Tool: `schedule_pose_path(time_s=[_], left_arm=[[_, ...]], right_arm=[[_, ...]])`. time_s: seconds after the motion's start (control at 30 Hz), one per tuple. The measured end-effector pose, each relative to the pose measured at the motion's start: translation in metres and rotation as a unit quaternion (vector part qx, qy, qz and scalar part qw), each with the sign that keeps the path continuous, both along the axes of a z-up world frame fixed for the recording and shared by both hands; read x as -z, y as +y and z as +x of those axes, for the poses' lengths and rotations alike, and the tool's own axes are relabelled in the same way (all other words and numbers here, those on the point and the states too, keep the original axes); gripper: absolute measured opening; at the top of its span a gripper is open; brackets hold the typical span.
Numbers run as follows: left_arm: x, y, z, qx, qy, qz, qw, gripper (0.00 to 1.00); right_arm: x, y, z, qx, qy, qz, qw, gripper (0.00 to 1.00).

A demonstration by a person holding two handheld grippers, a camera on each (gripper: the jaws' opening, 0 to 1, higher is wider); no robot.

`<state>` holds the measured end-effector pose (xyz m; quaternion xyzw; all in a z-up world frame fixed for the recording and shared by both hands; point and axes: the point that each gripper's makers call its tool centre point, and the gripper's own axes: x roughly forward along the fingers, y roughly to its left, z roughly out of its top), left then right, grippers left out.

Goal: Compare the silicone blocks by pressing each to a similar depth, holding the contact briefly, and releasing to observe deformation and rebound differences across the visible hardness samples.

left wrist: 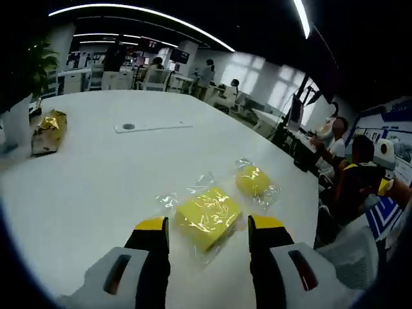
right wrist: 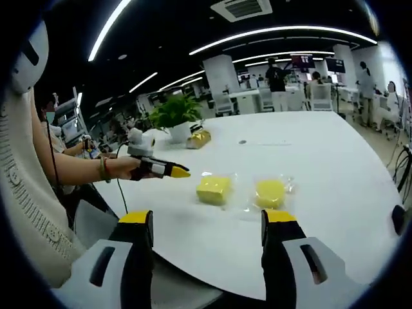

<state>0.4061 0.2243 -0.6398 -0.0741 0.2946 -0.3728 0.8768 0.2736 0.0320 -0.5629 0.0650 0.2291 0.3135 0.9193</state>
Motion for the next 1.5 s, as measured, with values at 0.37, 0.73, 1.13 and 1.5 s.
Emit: schedule_pose_path(time_s=[0.37,0.73,1.13,1.5], left_arm=[[-0.04,0.007,-0.086,-0.006,-0.049,0.006,0.9988,0.56],[-0.061,0.027,-0.124,-0.039,-0.048,-0.004,0.9981,0.64],[-0.063,0.016,-0.137,-0.038,-0.029,-0.012,0.9988,0.71],[-0.072,0.01,-0.142,-0.047,-0.035,-0.002,0.9983,0.73]], right_arm=[[-0.002,0.012,-0.003,-0.019,-0.012,0.021,0.9995,0.65],[-0.001,0.024,-0.019,-0.036,0.005,0.024,0.999,0.71],[-0.002,0.013,-0.026,-0.033,0.015,0.019,0.9992,0.72],[0.0,0.004,-0.026,-0.062,0.019,0.011,0.9978,0.72]])
